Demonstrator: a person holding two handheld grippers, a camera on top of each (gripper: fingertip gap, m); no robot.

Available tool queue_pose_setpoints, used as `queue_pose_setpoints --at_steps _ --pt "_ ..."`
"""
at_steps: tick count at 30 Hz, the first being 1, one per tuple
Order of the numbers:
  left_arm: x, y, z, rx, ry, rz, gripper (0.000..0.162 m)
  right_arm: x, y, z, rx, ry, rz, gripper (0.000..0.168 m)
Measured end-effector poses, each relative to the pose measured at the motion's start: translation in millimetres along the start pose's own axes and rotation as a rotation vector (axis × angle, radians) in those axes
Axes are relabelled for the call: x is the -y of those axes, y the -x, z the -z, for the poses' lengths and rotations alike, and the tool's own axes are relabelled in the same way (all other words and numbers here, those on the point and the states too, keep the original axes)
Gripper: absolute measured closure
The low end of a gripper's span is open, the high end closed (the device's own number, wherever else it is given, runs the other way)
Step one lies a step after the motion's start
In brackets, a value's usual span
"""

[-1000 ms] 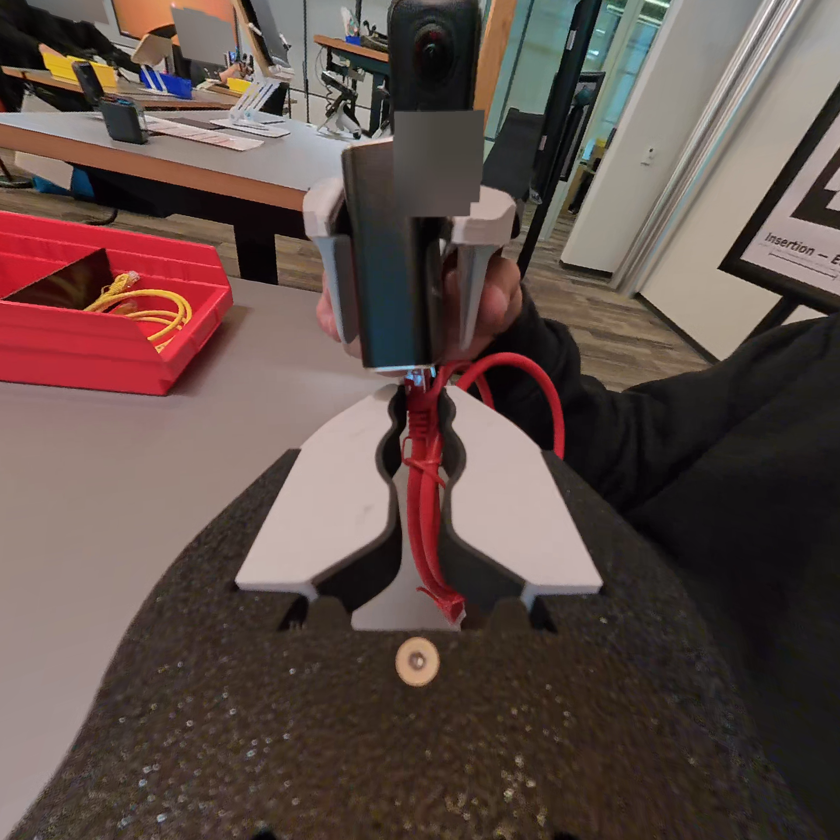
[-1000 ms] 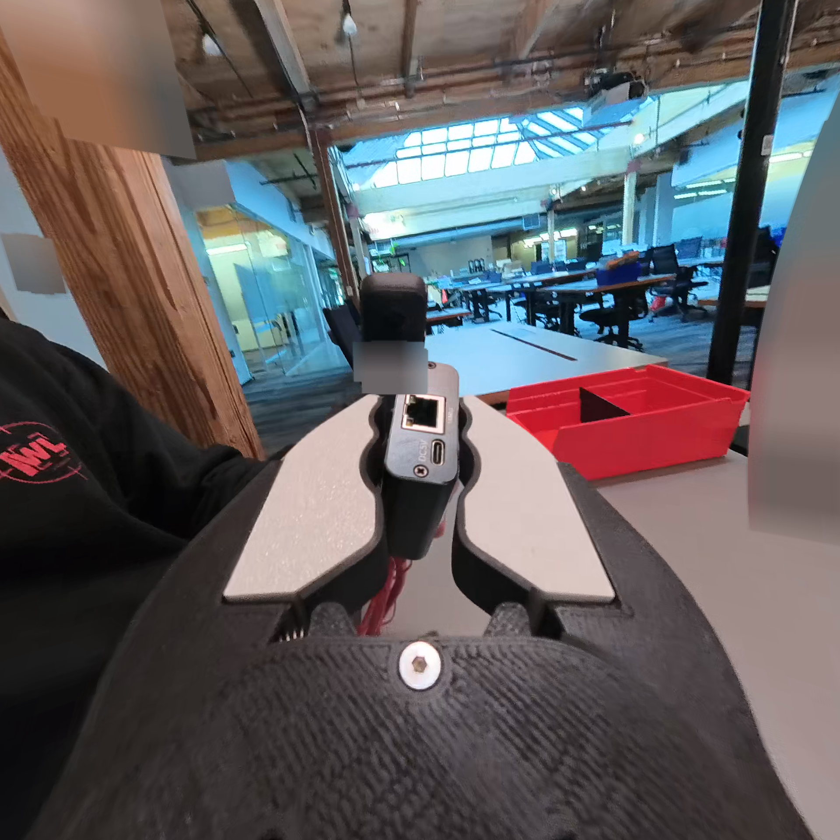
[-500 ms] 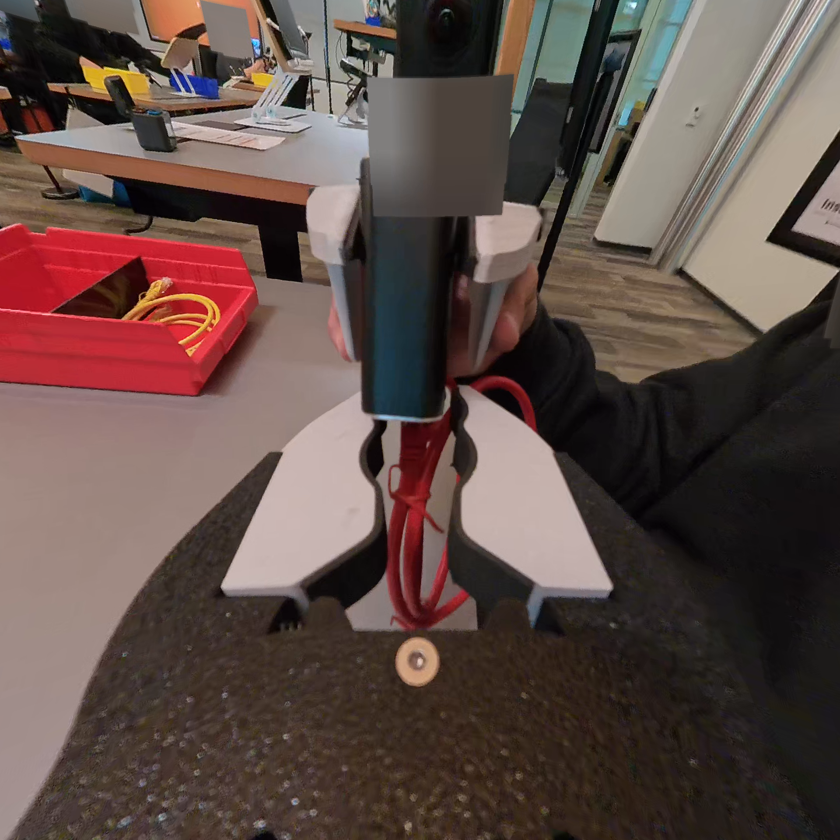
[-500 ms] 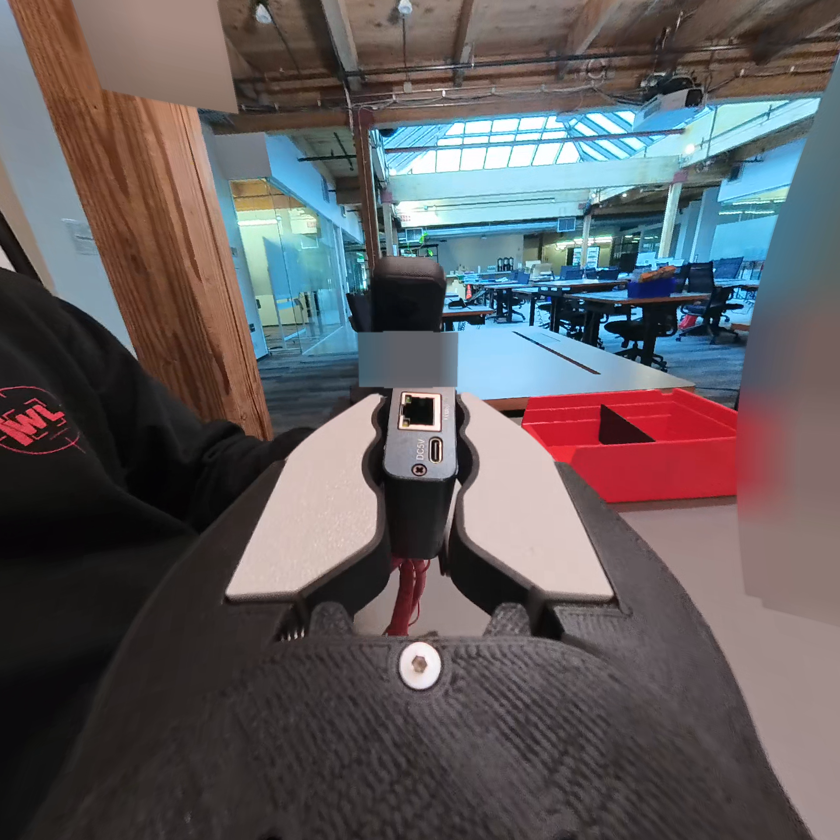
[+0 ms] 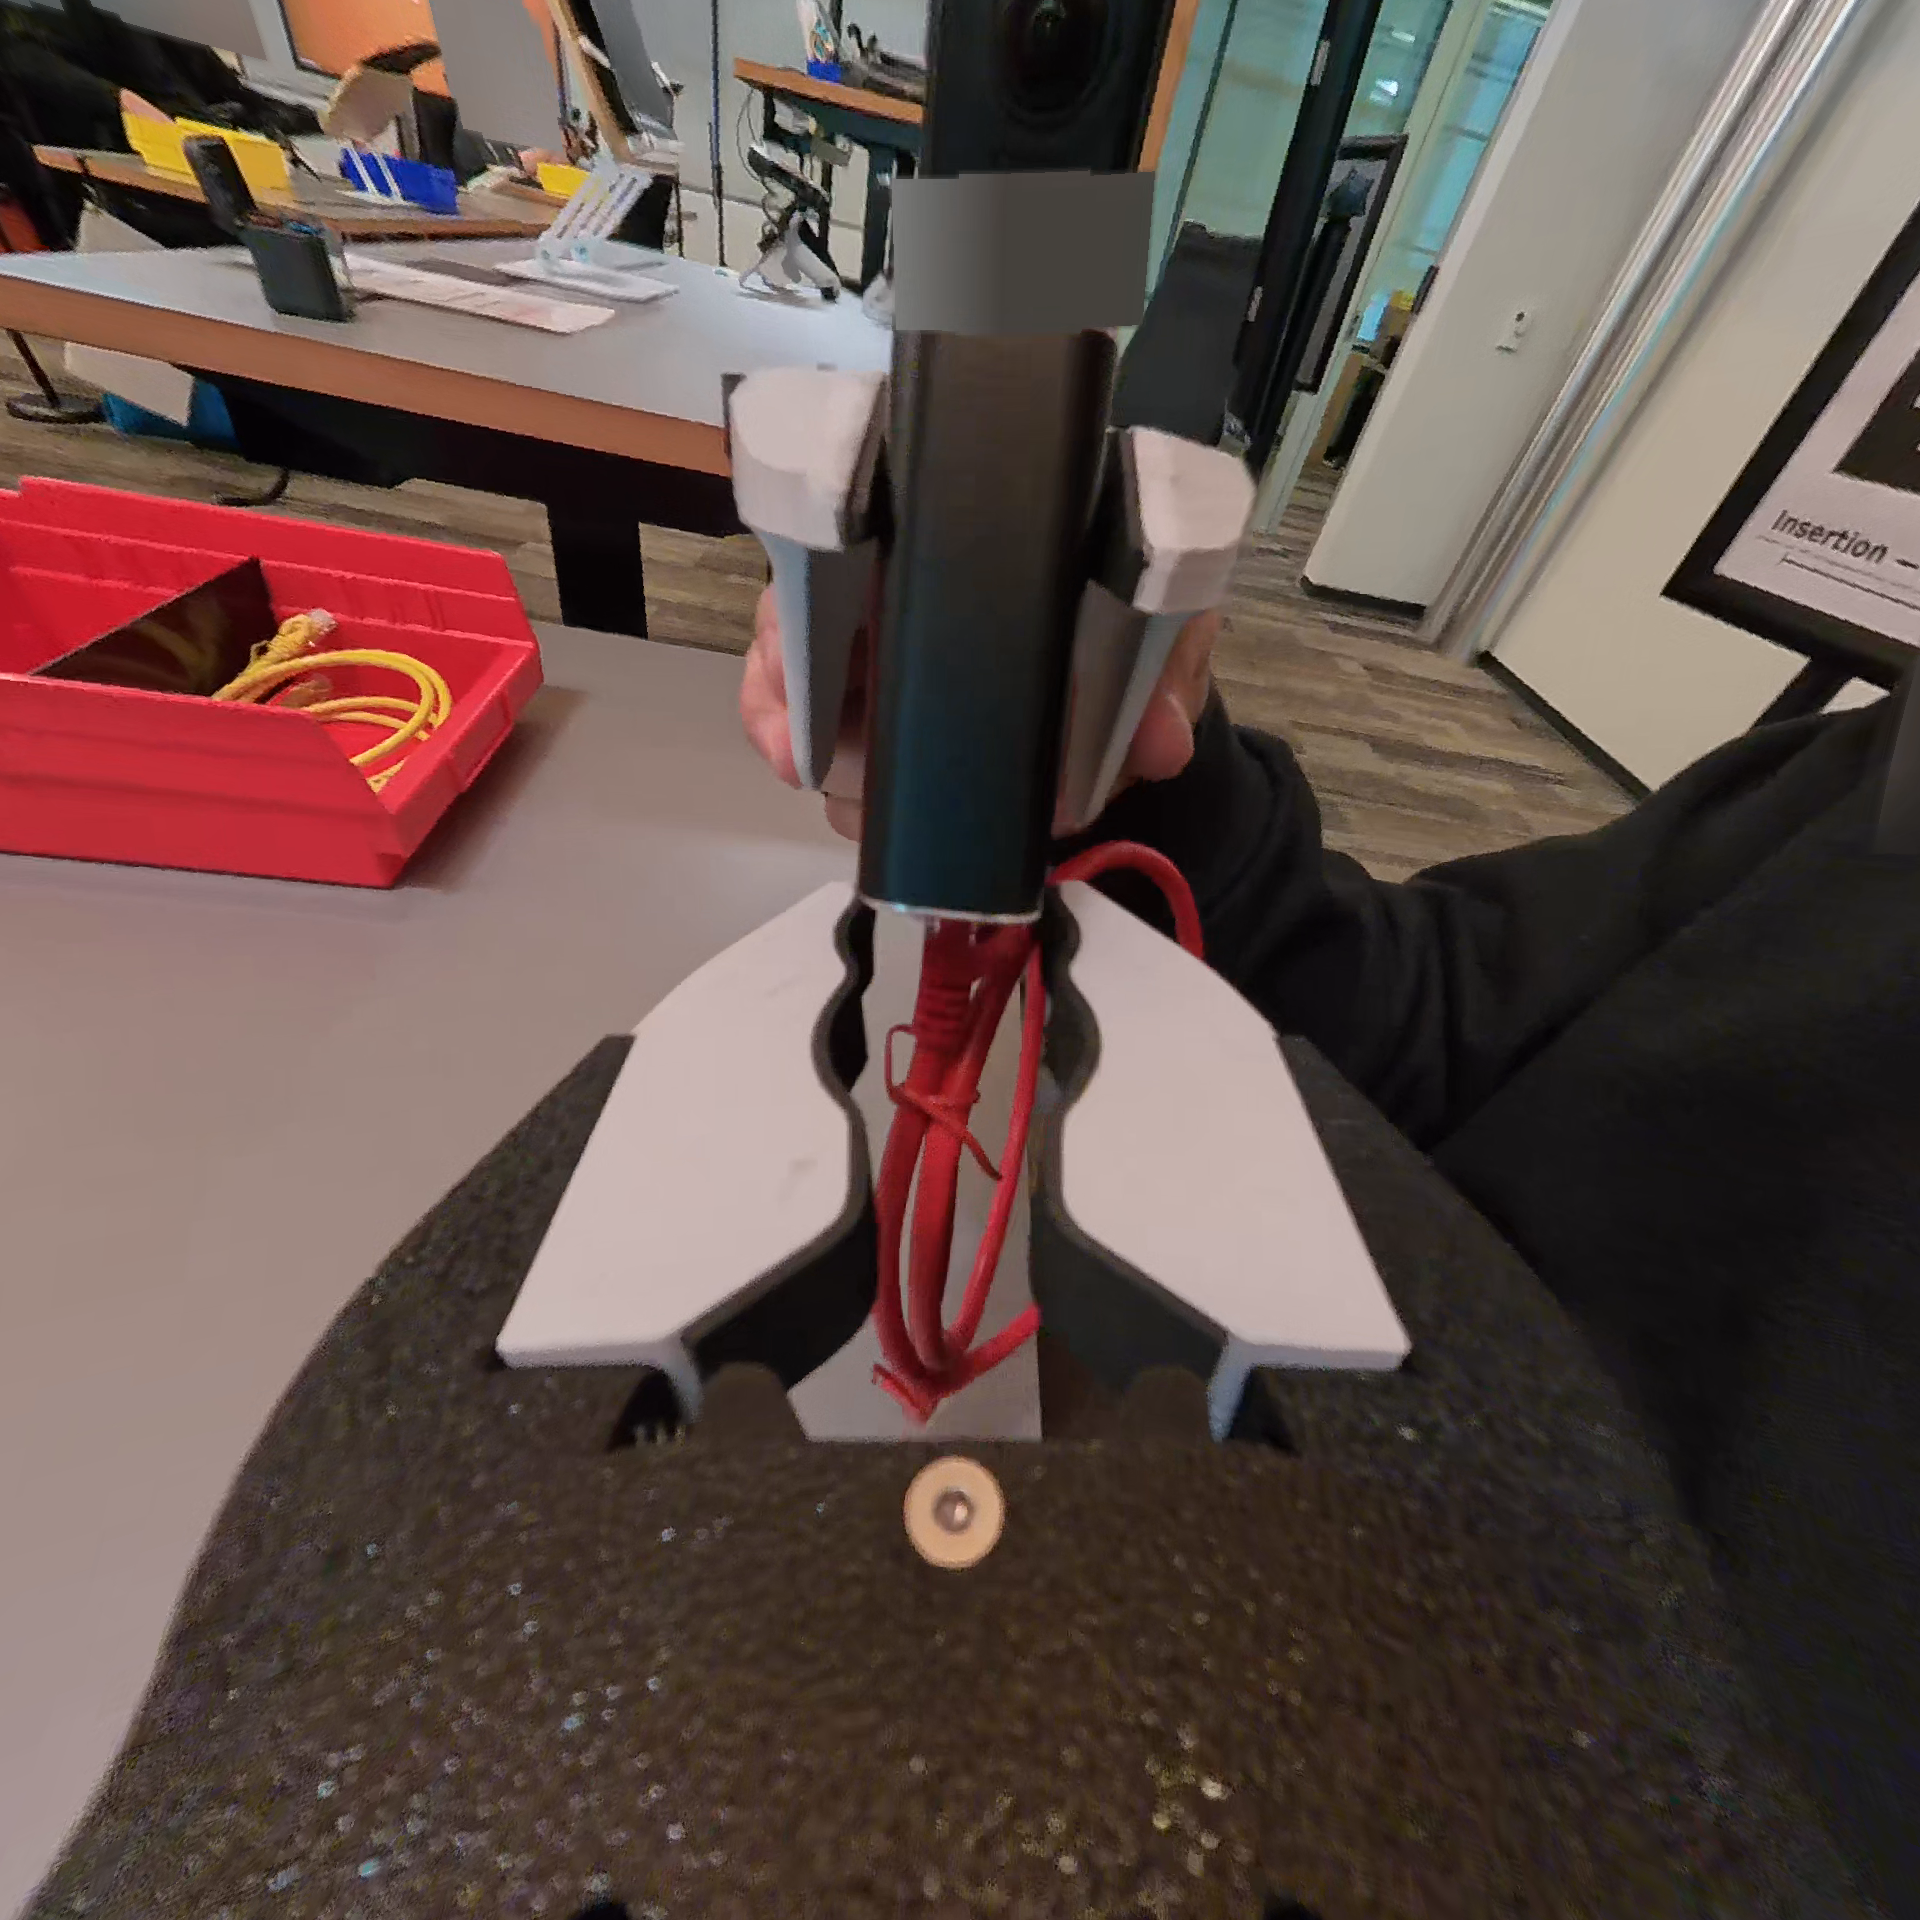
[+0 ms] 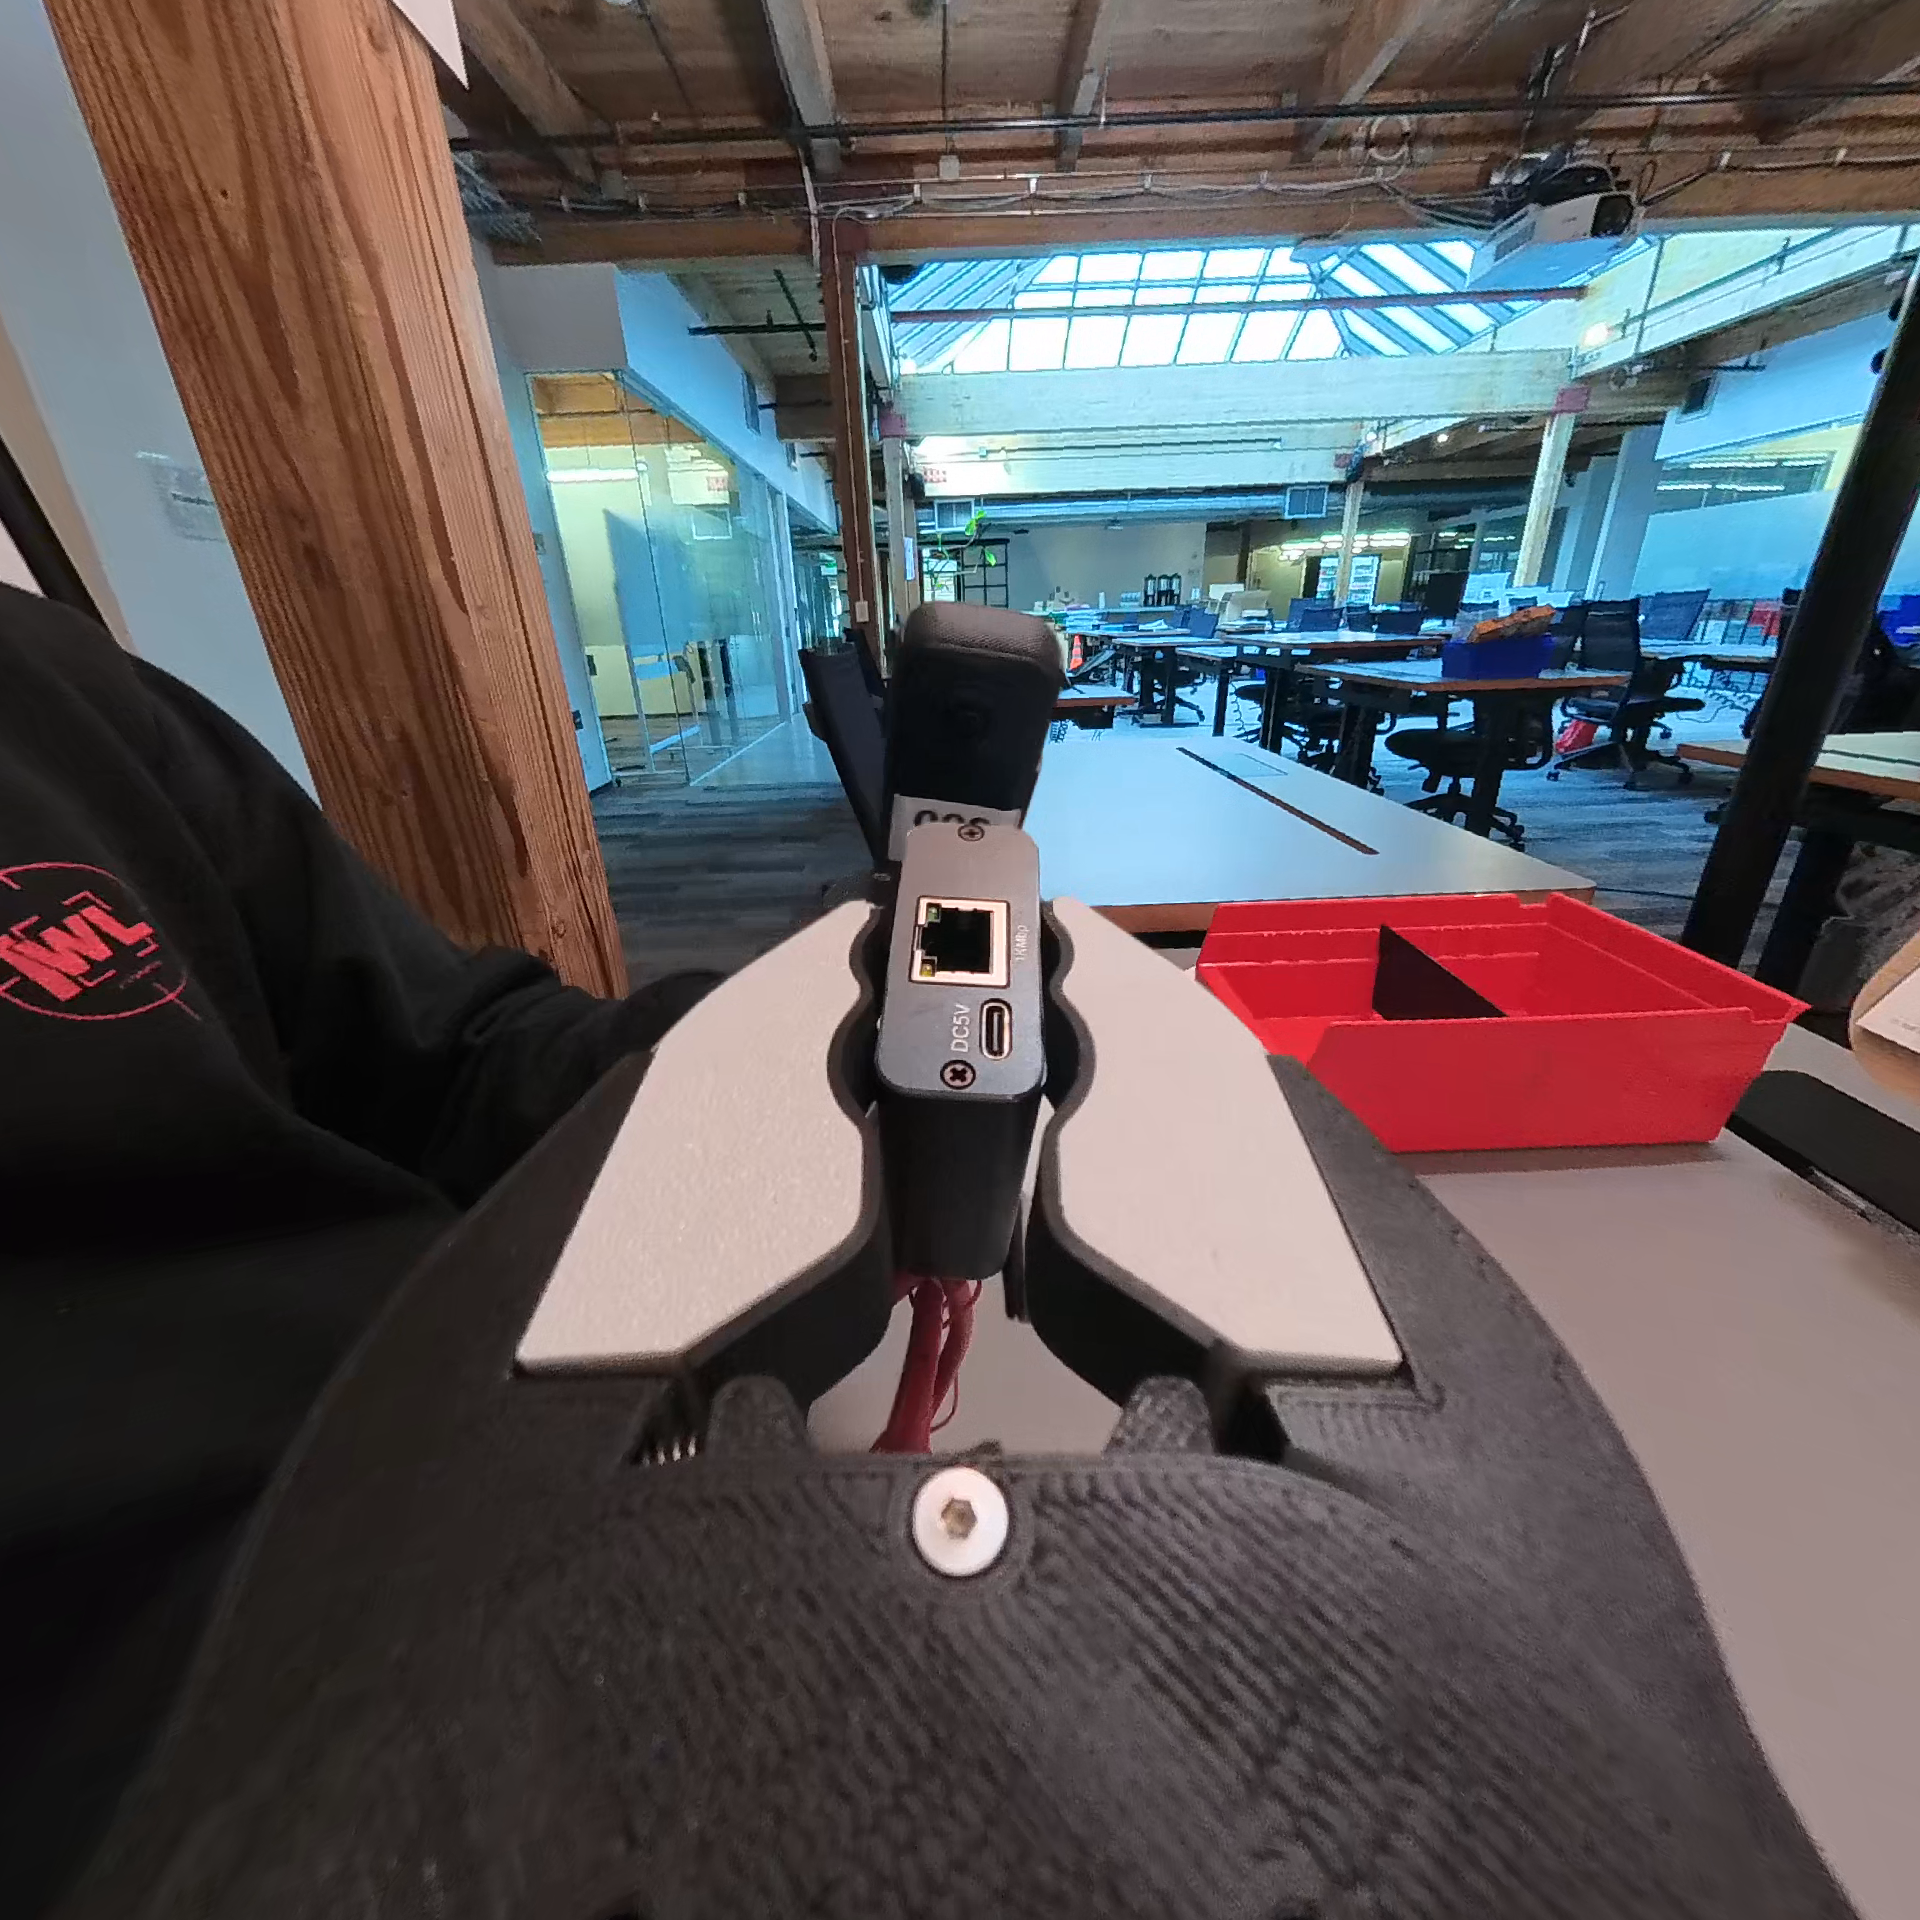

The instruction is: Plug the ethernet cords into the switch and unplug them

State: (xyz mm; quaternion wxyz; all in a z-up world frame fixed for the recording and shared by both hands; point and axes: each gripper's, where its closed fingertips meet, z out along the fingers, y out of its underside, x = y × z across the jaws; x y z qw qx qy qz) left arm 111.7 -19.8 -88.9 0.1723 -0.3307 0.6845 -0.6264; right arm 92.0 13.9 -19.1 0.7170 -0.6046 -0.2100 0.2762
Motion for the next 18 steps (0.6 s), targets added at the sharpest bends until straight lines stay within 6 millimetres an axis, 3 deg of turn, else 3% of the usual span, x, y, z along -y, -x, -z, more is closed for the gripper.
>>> queue_pose_setpoints --at_steps 3,8,18 --pt "-7.0 1.6 -1.1 0.012 0.048 -0.022 0.119 -3.9 2.4 -5.0 0.003 0.026 0.016 0.141" --pt "-4.1 0.8 1.0 0.004 0.014 0.000 0.142 -3.8 2.0 -6.1 -0.018 0.034 0.038 0.141" --pt "-4.3 0.1 0.4 0.002 0.031 0.000 0.144 -4.5 5.2 -6.3 -0.030 0.062 0.108 0.141"
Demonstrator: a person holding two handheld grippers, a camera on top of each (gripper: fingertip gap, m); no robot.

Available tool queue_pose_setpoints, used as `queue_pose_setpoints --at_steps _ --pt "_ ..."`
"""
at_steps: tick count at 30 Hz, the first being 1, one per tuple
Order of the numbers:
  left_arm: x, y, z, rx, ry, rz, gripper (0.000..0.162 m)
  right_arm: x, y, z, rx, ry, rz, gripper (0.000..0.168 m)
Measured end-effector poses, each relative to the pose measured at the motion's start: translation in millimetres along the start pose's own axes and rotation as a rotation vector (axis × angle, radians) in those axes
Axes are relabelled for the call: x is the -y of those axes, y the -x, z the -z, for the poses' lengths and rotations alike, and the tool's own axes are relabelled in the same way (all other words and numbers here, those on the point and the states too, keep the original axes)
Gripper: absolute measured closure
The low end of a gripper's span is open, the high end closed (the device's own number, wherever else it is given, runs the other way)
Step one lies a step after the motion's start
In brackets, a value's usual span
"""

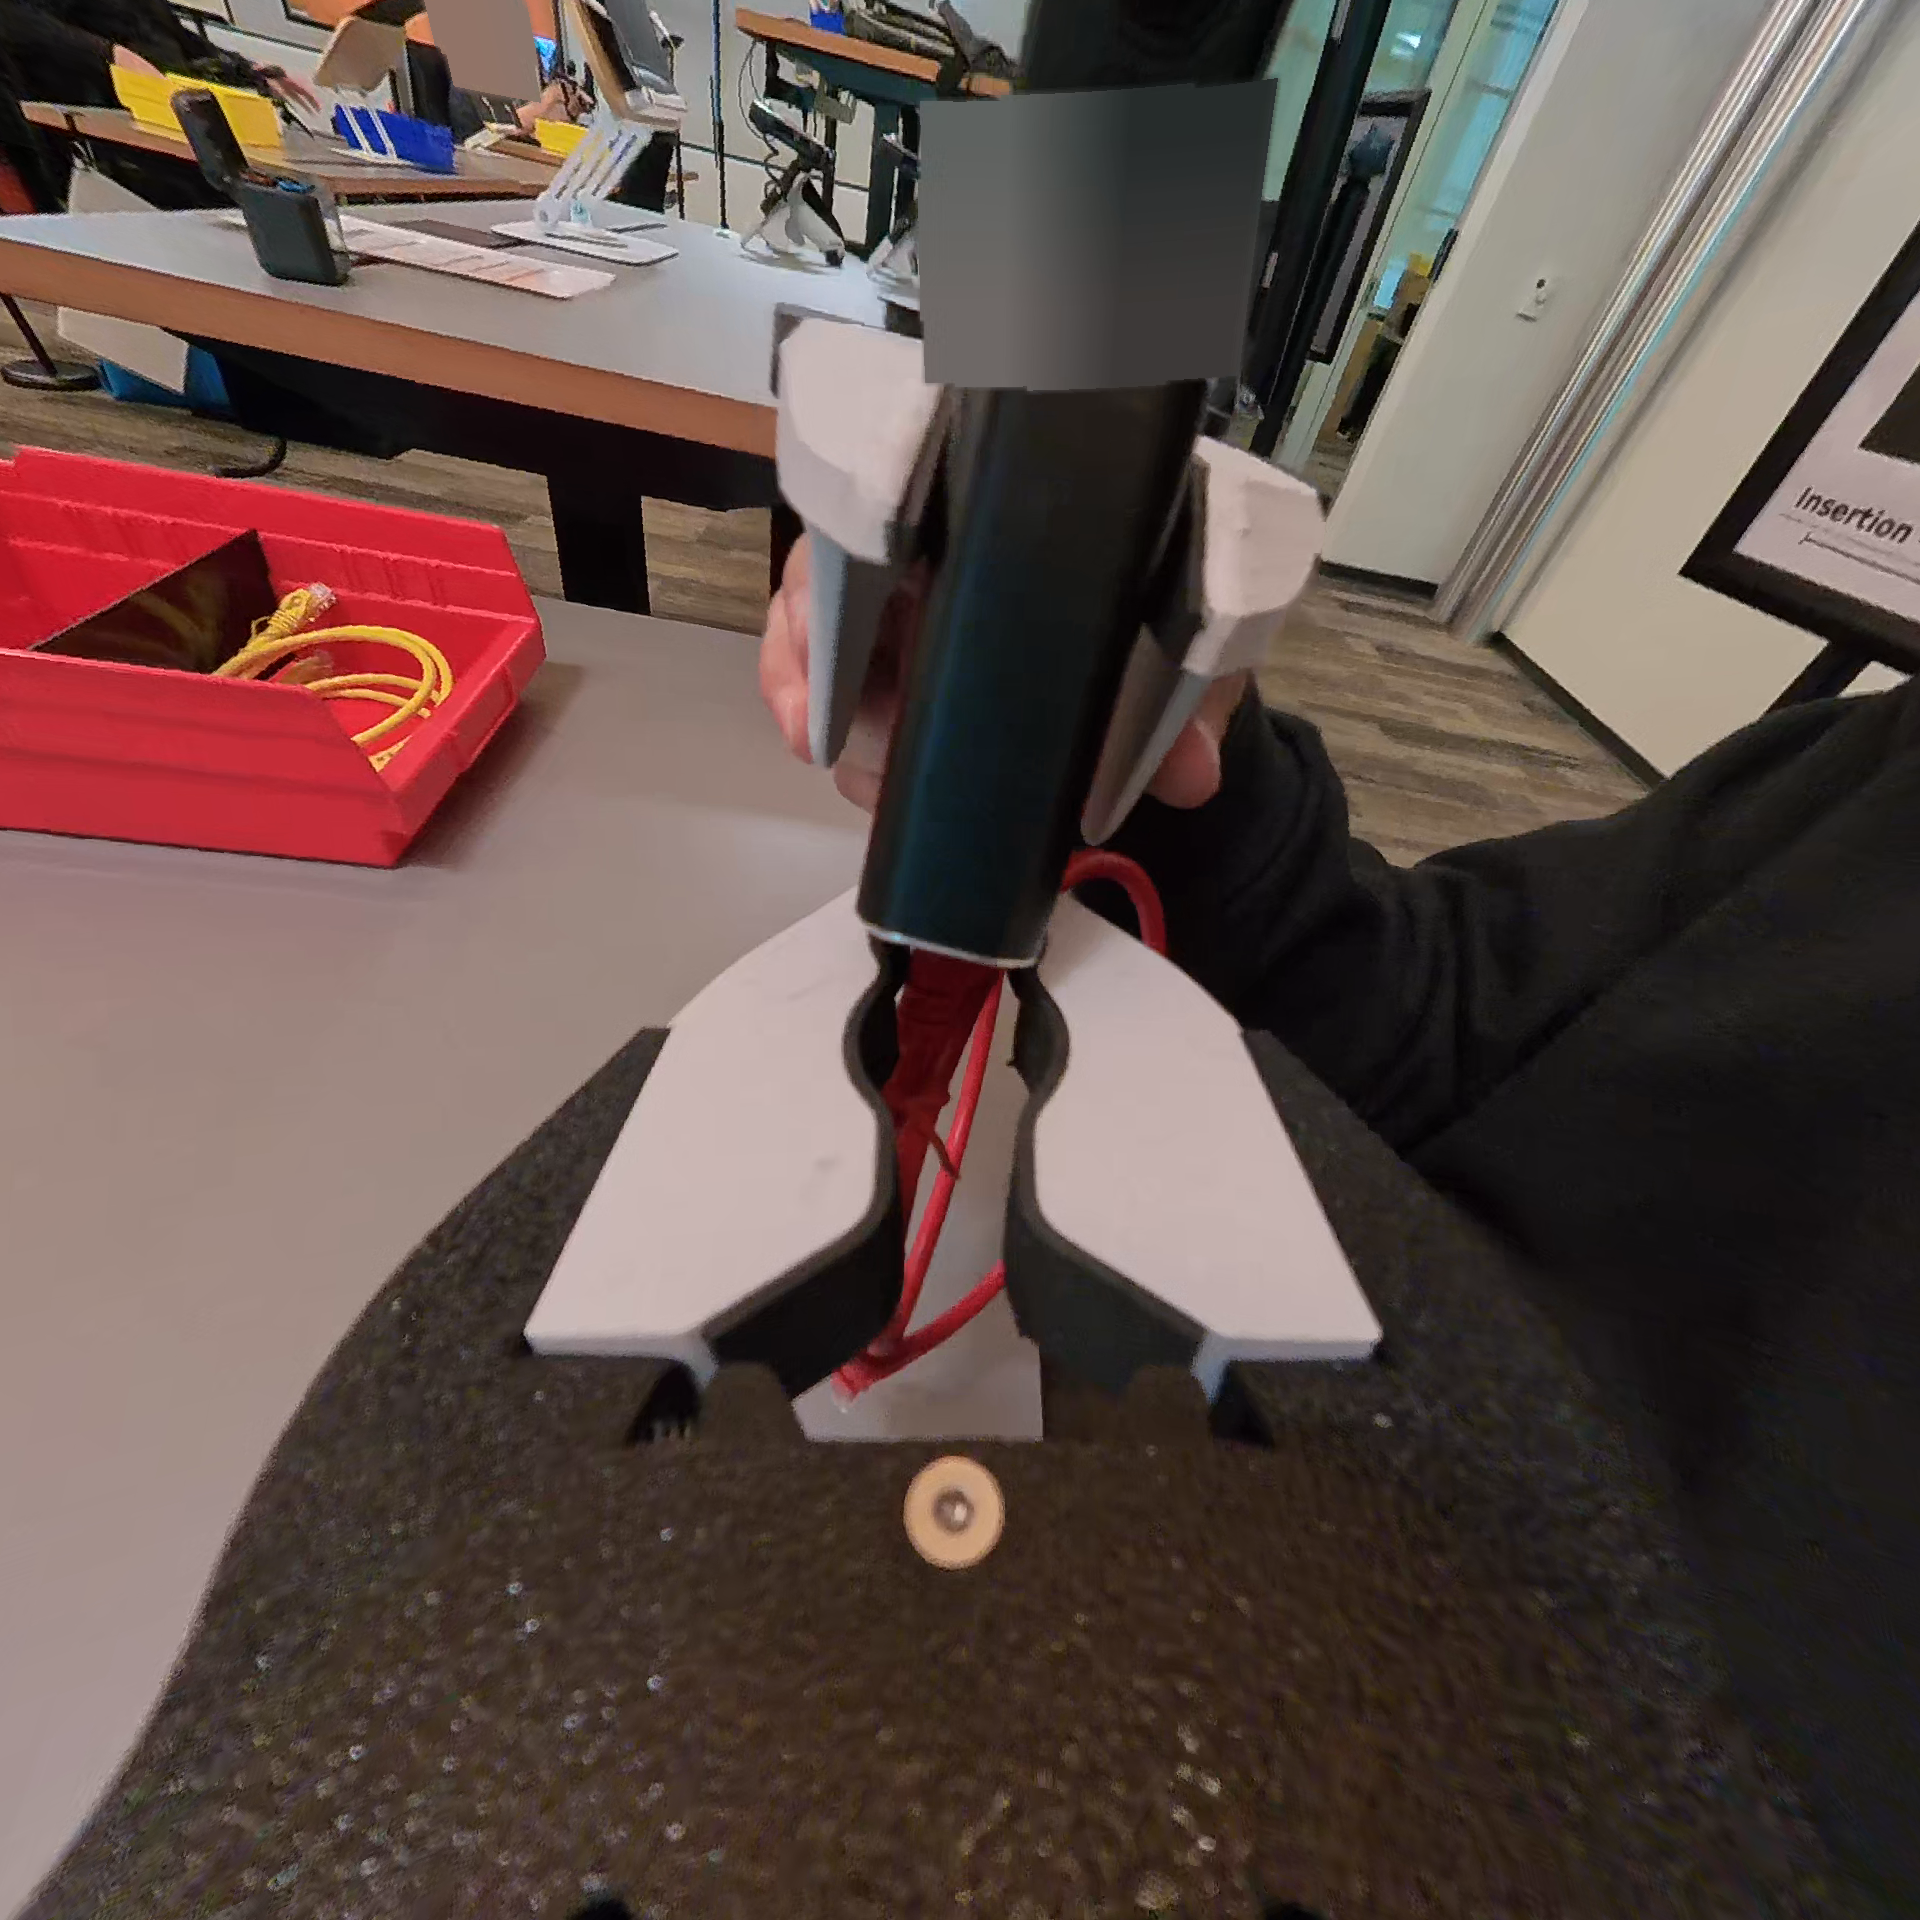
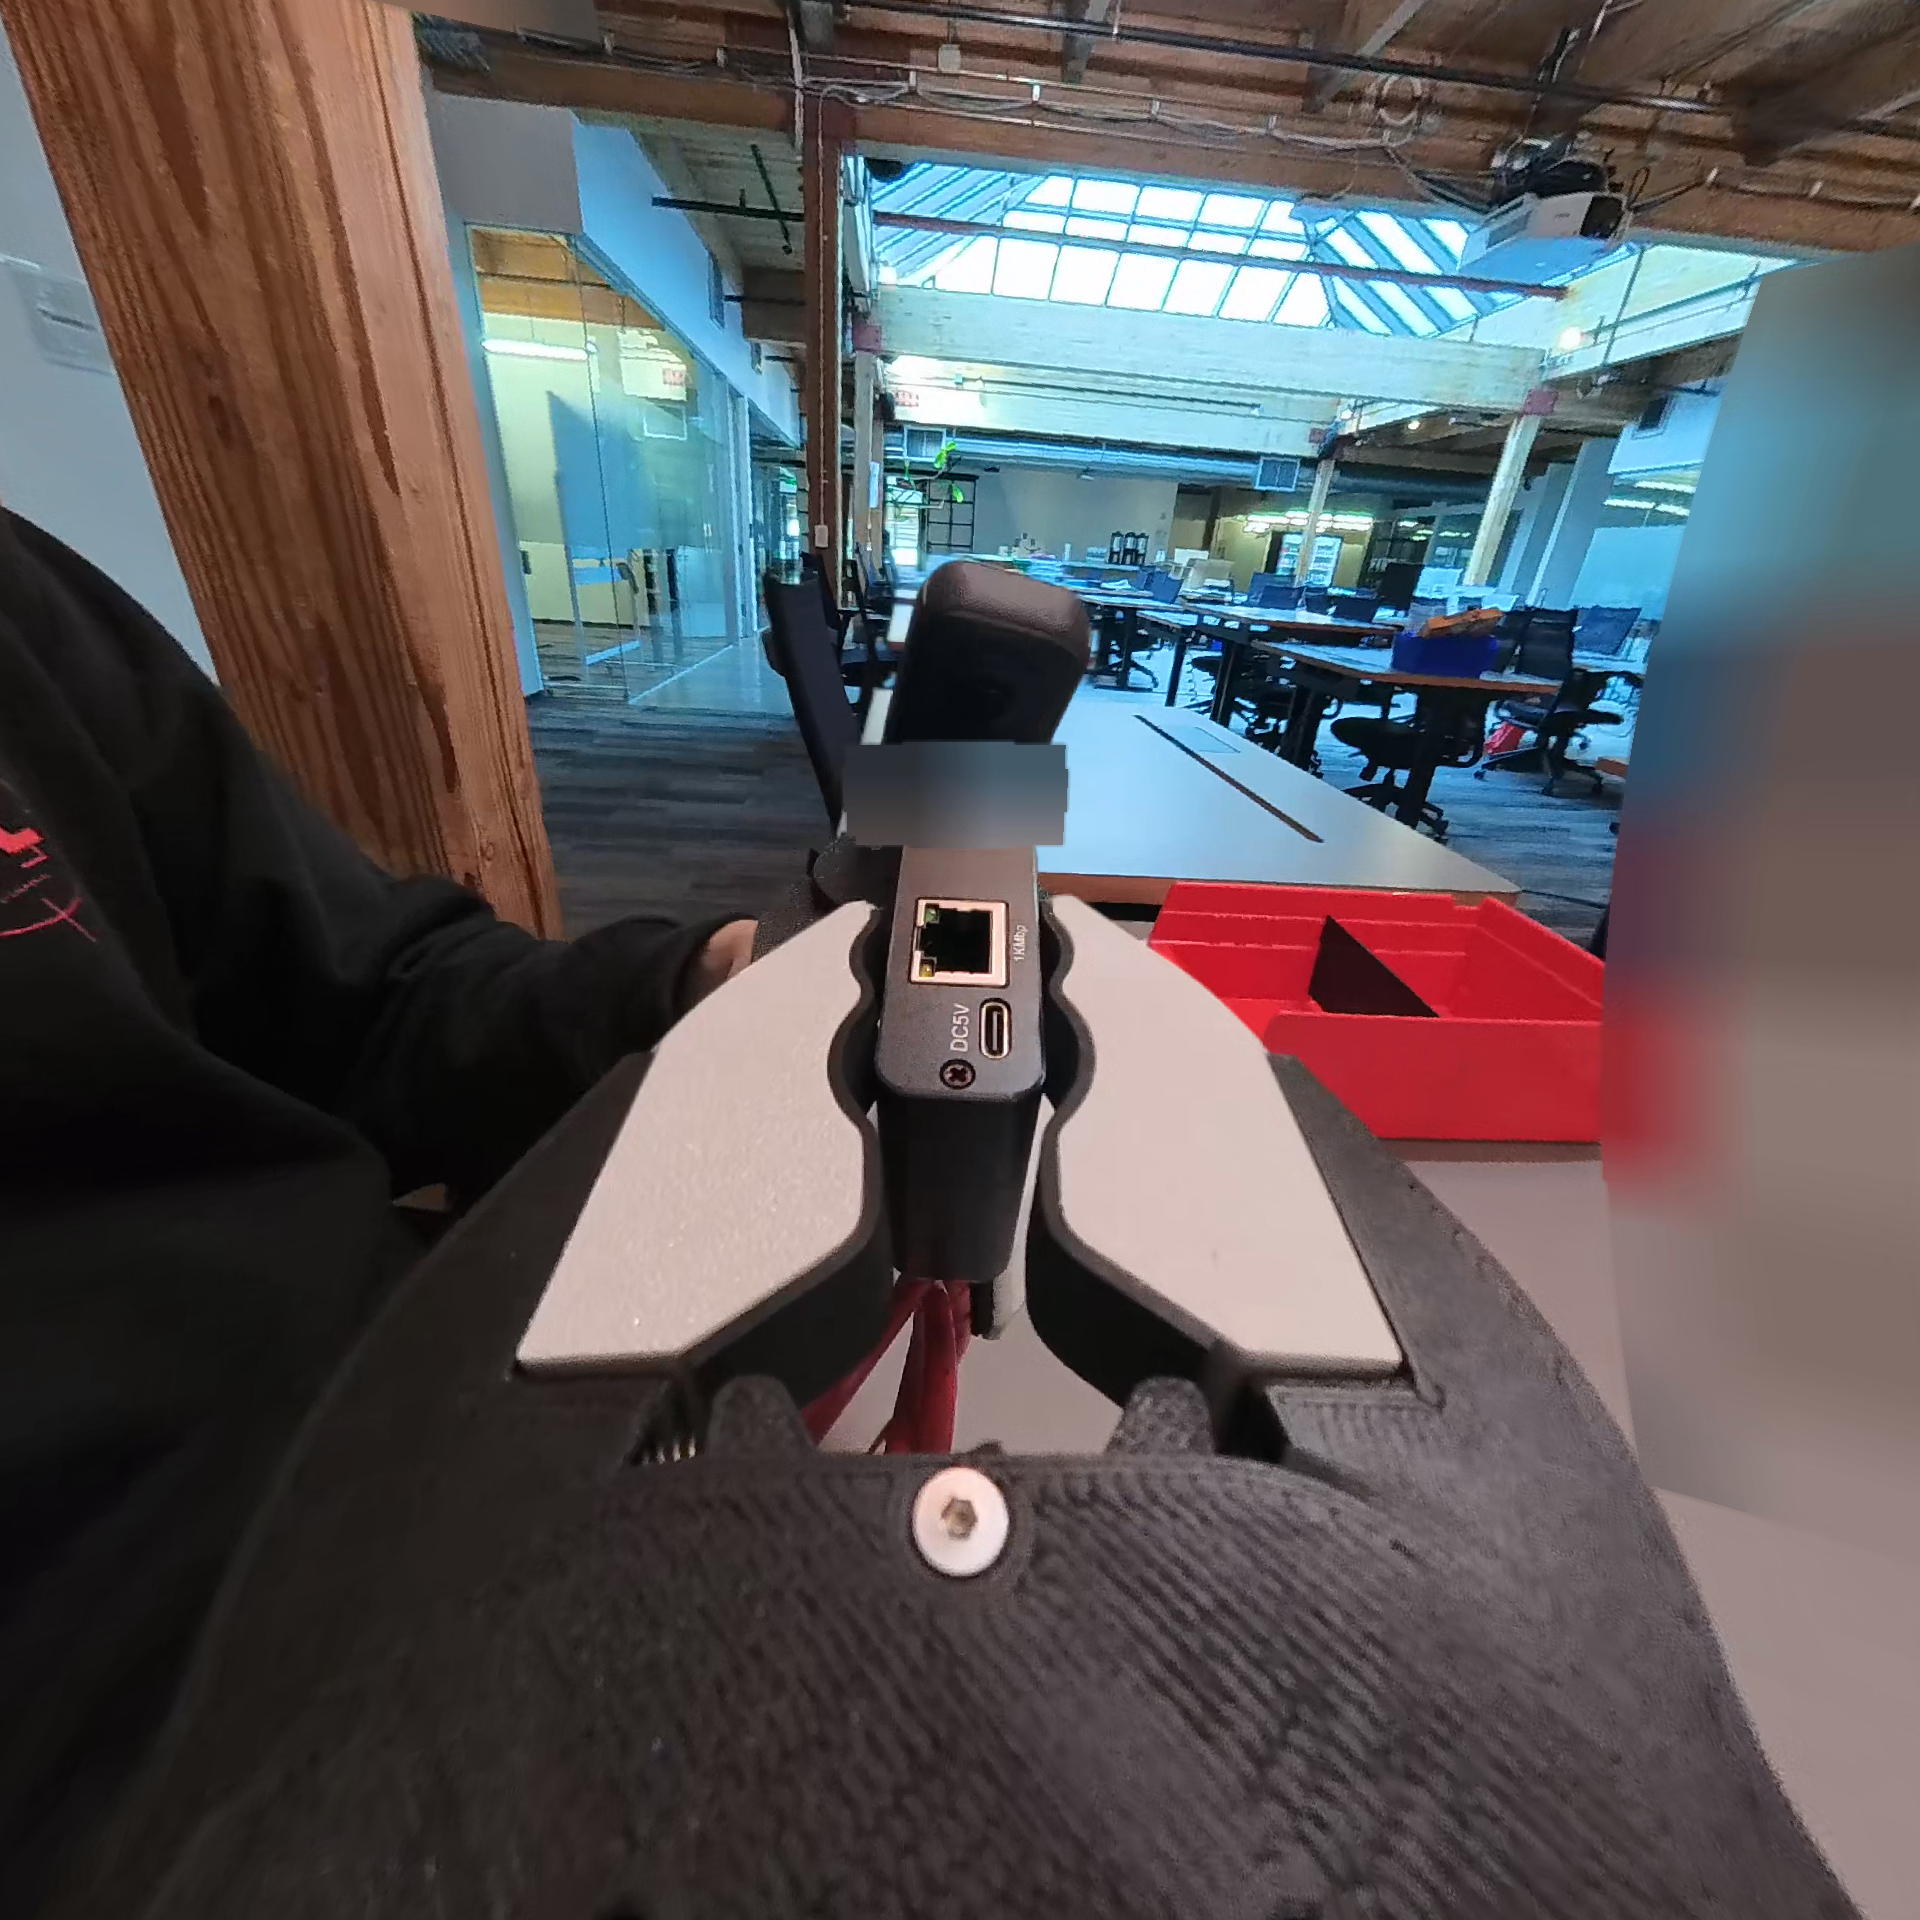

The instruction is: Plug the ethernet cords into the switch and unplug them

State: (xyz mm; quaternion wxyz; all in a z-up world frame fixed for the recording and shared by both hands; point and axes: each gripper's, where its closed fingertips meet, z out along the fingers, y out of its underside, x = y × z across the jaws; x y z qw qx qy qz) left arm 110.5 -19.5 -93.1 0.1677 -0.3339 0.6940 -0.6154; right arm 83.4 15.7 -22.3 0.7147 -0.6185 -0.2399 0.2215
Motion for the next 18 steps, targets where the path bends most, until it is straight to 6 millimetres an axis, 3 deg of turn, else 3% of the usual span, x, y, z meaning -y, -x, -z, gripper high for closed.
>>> queue_pose_setpoints --at_steps 10,18 --pt "-0.4 5.0 -0.5 -0.036 -0.025 0.080 0.145 -2.0 -3.8 -0.9 -0.047 0.034 0.022 0.141" --pt "-11.1 17.1 -4.1 -0.143 -0.111 0.217 0.145 -22.4 -15.1 -8.1 -0.130 0.169 0.072 0.141"
